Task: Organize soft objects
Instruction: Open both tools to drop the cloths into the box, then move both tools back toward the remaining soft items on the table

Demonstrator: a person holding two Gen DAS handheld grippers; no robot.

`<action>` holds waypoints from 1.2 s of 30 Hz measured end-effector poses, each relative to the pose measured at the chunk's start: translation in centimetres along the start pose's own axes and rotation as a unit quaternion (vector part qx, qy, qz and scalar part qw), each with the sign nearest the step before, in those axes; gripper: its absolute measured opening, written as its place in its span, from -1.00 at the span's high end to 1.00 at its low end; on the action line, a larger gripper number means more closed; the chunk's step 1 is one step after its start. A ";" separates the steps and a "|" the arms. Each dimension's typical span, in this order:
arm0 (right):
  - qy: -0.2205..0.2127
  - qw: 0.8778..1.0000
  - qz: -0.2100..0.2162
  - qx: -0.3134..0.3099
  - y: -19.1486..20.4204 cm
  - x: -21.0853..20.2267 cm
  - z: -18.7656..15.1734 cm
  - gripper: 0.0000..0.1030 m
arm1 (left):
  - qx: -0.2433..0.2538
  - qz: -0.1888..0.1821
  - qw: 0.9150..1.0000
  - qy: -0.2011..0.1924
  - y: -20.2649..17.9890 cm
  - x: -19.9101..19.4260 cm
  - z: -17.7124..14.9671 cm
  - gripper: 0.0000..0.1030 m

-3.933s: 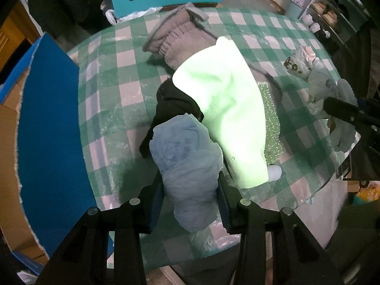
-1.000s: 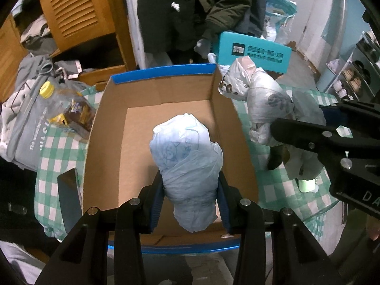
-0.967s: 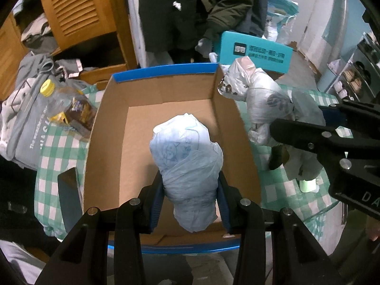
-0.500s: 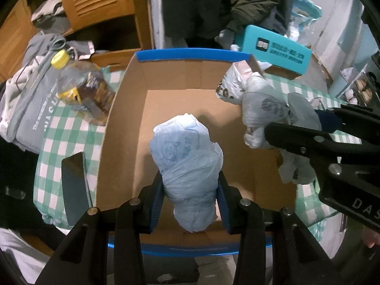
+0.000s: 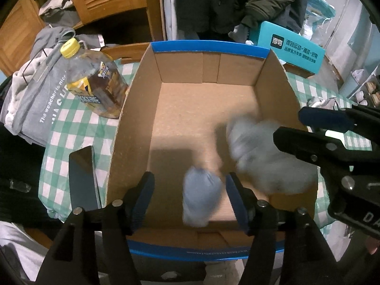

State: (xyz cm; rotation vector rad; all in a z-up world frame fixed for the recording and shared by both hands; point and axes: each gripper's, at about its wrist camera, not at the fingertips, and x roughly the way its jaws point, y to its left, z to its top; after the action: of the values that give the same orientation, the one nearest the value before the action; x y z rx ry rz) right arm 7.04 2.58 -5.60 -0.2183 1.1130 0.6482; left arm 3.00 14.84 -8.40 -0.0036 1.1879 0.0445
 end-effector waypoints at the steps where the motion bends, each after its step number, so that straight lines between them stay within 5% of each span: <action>1: -0.002 1.000 0.000 0.002 -0.1 -0.1 0.0 0.01 | 0.000 0.000 1.000 0.000 0.0 0.0 0.0 -0.29; 10: -0.014 1.000 -0.006 0.024 -1.7 -1.5 -0.7 -0.28 | 0.003 -0.008 1.000 -0.005 -0.9 -0.4 0.2 -0.36; 36: -0.030 0.991 -0.035 0.124 -12.2 -5.6 -7.0 -0.30 | 0.076 -0.024 0.997 -0.013 -10.1 -1.2 1.1 -0.55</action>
State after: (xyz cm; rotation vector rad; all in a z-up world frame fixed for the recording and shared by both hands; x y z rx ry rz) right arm 7.24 -12.58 -5.58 -0.0239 1.1123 0.4454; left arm 3.99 4.73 -7.10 0.1024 1.1631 -0.0879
